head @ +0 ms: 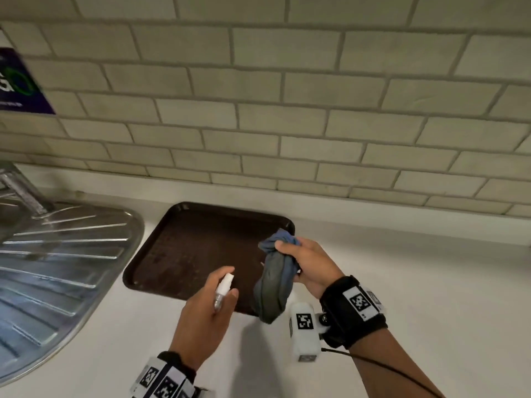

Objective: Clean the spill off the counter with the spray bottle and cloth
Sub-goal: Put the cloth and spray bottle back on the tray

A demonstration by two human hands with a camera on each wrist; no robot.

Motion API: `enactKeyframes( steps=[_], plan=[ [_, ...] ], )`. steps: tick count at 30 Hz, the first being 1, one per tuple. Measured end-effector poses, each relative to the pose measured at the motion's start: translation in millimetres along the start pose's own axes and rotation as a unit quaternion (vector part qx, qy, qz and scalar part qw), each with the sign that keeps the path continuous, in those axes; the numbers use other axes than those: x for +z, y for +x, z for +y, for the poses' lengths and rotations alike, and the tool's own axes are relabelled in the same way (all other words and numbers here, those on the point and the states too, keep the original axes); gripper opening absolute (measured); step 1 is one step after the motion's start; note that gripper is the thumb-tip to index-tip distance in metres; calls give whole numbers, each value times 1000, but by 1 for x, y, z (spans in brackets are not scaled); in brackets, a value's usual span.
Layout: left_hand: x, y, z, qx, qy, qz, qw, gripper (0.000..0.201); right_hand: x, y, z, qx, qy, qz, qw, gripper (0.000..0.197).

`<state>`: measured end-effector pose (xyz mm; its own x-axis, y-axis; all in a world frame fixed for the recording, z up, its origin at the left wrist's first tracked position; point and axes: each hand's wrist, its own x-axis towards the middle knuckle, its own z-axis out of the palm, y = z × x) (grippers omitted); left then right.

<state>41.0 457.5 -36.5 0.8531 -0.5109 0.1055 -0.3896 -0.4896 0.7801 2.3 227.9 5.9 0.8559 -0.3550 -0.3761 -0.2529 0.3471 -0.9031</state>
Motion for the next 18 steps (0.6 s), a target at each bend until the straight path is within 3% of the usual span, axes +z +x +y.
enactKeyframes(
  steps=[6, 12, 15, 18],
  plan=[
    [-44, 40, -43, -11, 16, 28, 999, 38, 70, 79, -16, 19, 3, -68, 997, 27],
    [-60, 83, -69, -45, -7, 45, 998, 44, 73, 139, 30, 86, 15, 53, 995, 22],
    [-55, 110, -82, -67, -7, 34, 997, 52, 51, 146, 50, 107, -35, 114, 987, 15],
    [-48, 141, -94, -78, -8, 32, 996, 44, 25, 142, 62, 123, -104, 153, 975, 15]
  ],
)
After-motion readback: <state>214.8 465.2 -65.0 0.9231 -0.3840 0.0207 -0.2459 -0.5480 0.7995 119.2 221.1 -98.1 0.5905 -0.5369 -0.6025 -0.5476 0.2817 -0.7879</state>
